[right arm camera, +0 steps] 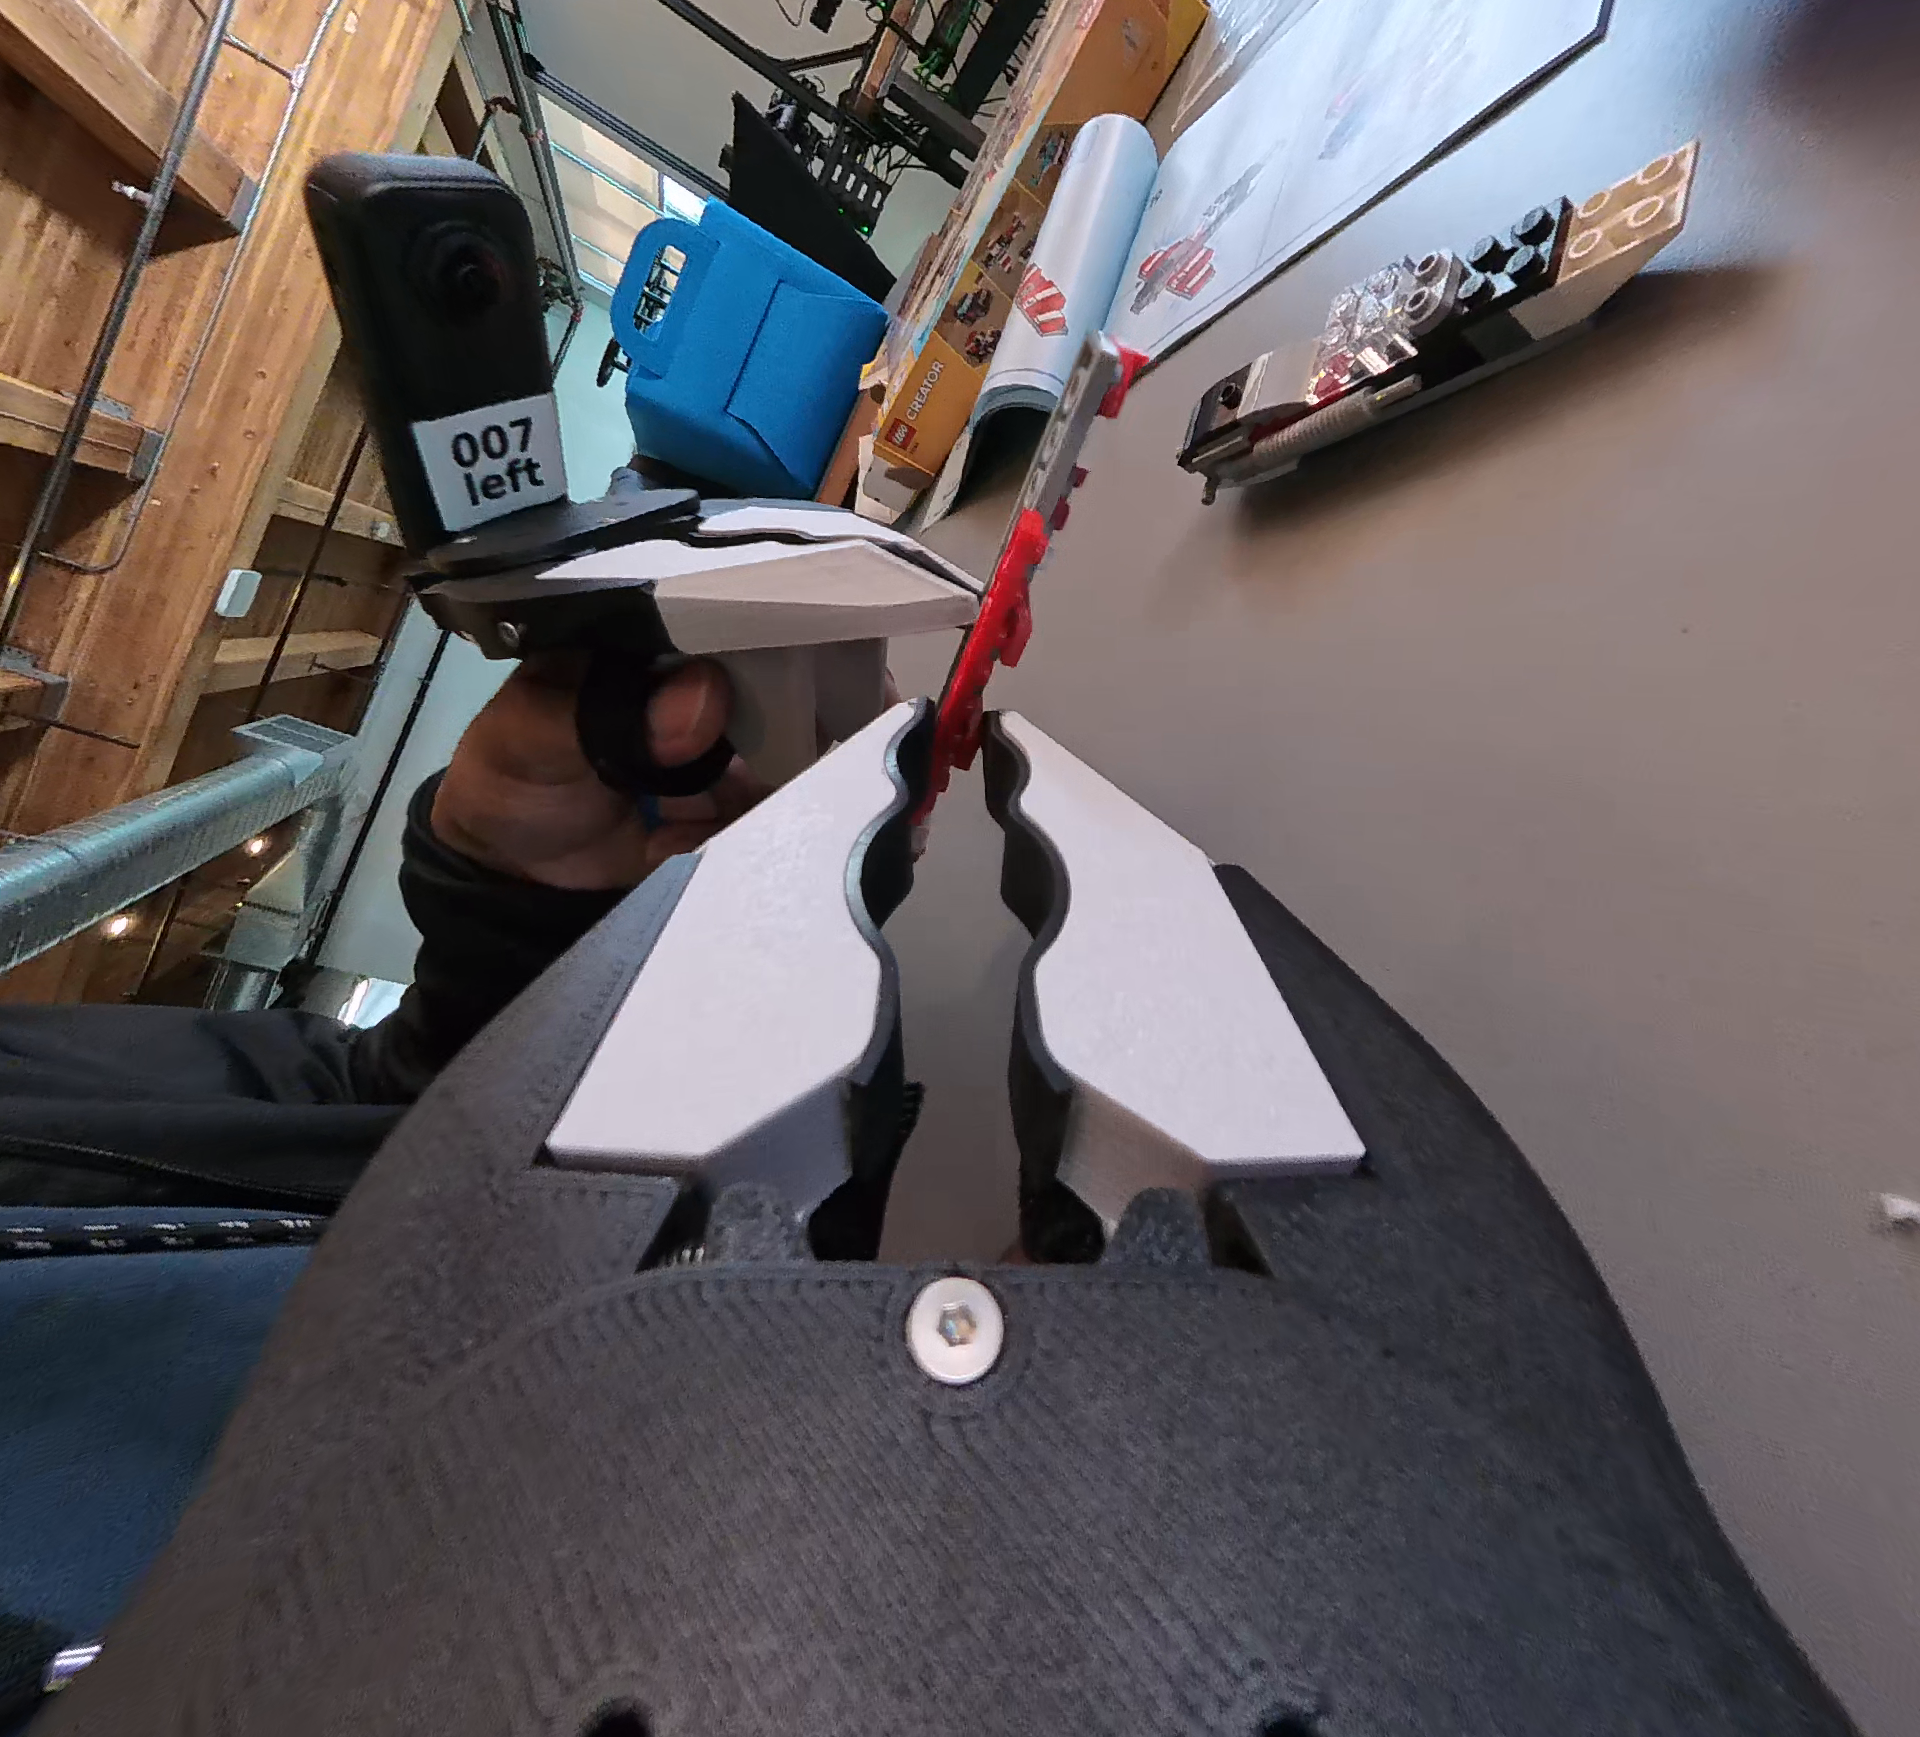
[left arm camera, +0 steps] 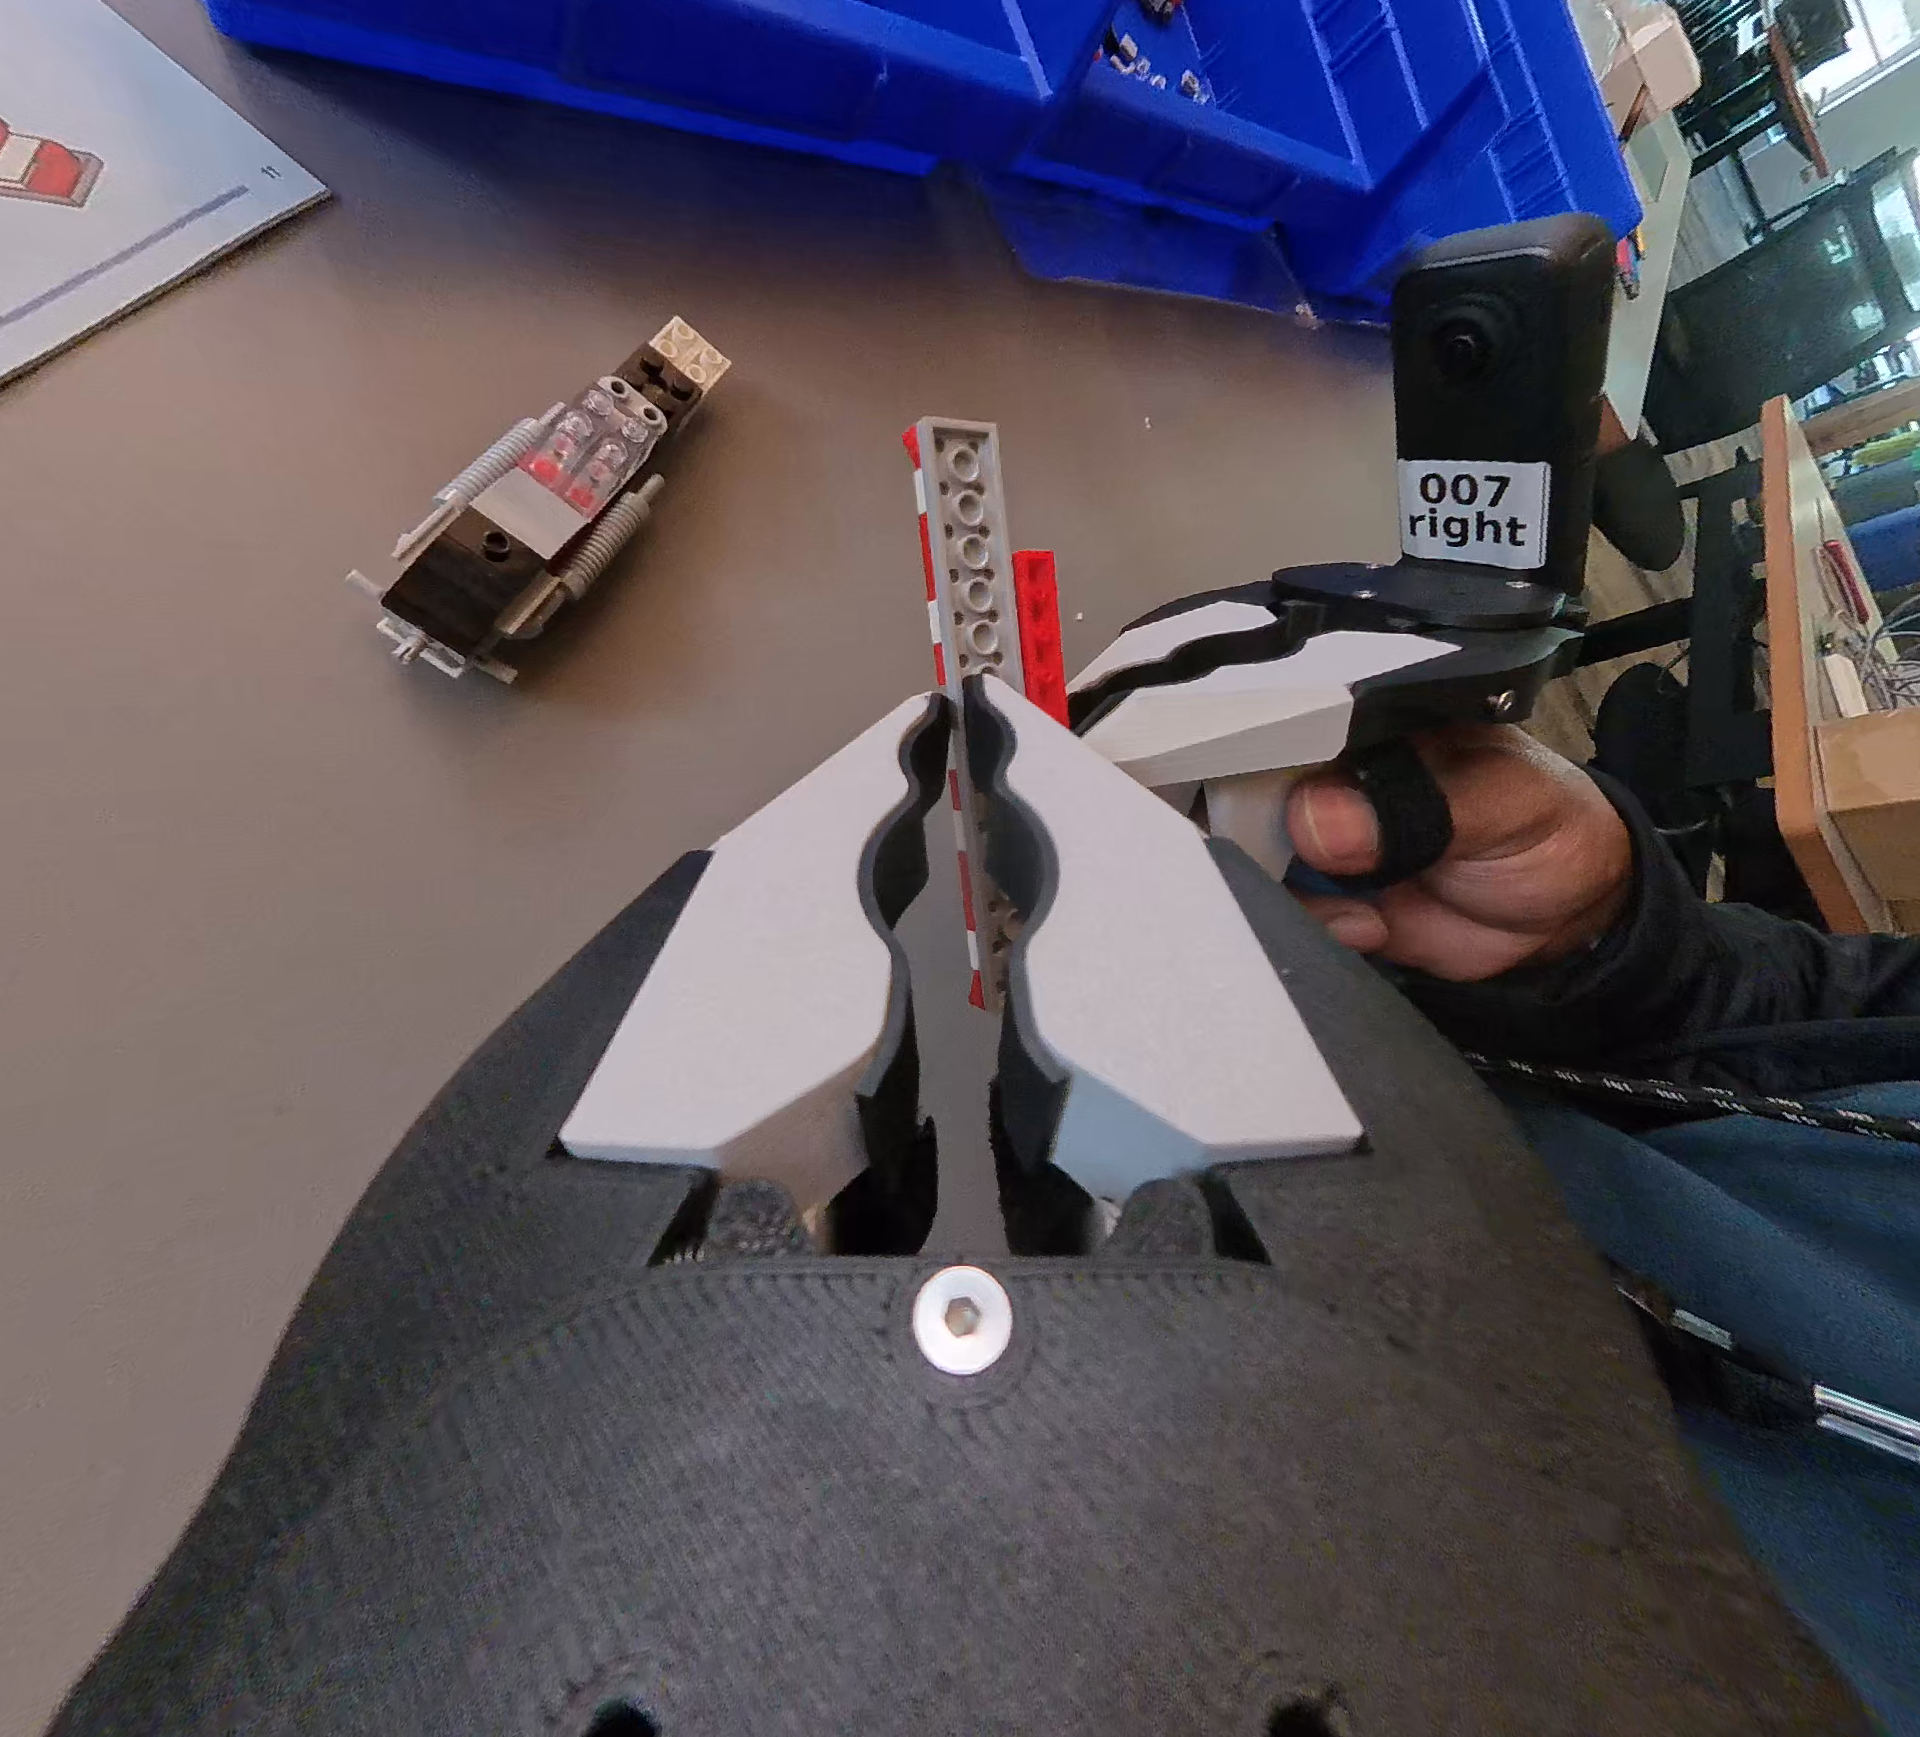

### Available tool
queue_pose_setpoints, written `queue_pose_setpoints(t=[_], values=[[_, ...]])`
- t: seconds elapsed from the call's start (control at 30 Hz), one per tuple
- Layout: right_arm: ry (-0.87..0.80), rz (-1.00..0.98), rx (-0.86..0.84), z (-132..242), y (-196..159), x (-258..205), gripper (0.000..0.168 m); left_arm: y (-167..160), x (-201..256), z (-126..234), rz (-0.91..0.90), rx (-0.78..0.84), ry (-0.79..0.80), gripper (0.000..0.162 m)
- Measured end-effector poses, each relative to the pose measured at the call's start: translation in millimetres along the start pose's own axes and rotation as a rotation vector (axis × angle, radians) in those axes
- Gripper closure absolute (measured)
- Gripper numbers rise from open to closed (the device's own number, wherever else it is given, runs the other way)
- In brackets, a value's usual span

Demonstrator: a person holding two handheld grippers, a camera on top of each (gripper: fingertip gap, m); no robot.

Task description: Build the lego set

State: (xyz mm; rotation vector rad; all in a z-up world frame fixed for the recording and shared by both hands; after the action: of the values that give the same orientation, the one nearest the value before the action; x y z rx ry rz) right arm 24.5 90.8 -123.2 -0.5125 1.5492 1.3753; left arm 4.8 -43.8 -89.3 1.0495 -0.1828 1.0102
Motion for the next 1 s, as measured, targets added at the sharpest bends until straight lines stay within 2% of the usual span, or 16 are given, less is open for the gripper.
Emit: queue_pose_setpoints(t=[0.63,1.0], values=[[0.036,0.053,0.031,4,5,-7,0.162,4,4,6,0.07,0.075,-0.112,0.158],[0.107,0.046,0.055,6,9,-13,0.163,6,6,10,0.136,0.128,-0.263,0.157]])
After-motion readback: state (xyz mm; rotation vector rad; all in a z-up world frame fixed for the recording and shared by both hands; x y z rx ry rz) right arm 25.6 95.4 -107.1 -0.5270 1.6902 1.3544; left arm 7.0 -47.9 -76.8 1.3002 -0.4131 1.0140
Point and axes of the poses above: each gripper's, where its closed fingertips meet, z back along the fingers, y out of its top, x = y × z across the jaws, the point moved 8 cm from there along z, back along the fingers, and after that the axes turned 2 degrees about x, right-handed, at the moved point
